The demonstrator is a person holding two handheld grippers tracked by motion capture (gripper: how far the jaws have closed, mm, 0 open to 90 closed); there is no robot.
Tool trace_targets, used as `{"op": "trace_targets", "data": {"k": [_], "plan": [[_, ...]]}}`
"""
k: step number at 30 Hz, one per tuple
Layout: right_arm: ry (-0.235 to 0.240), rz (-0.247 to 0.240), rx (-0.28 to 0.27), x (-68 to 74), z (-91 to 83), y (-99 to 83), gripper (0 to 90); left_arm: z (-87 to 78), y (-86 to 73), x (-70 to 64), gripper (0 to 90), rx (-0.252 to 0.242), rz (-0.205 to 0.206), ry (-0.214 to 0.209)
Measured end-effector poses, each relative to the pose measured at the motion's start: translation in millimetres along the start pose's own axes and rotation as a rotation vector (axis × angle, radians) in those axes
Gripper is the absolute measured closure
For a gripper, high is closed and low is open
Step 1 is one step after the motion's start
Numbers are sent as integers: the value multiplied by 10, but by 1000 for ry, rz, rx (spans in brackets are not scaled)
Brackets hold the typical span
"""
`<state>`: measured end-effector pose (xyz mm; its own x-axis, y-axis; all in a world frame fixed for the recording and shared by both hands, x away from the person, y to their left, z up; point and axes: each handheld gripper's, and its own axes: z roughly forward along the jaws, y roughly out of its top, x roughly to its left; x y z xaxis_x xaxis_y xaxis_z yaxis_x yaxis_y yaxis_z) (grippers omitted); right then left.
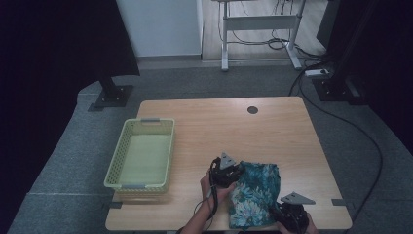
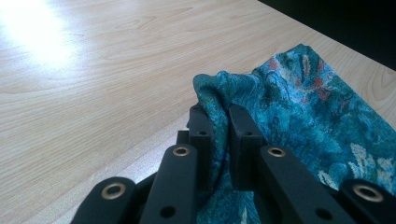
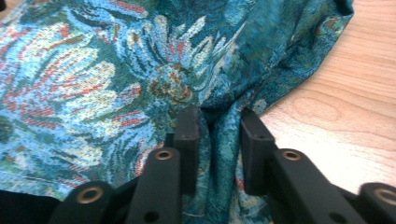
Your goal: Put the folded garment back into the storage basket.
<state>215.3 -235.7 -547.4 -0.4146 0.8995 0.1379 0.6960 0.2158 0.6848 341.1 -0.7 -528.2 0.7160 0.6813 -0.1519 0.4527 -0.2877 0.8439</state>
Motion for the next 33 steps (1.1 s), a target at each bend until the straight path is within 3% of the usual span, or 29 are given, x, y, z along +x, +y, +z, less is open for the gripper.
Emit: {"op": "trace_targets", "data": {"k": [6, 11, 15, 25, 33], "plan": [[76, 19, -3, -80, 8, -3, 796, 1, 12, 0, 817, 1, 4, -2], [172, 71, -26, -218, 17, -32, 815, 7, 6, 15, 817, 3, -1, -4], [222, 99, -43, -287, 15, -47, 823, 0, 8, 24, 817, 1, -5, -5], [282, 146, -100, -389, -69, -55, 832, -43, 48, 19, 817, -12, -6, -9], [307, 148, -127, -402, -124, -43, 836, -80, 112, -4, 817, -24, 3, -13]]}}
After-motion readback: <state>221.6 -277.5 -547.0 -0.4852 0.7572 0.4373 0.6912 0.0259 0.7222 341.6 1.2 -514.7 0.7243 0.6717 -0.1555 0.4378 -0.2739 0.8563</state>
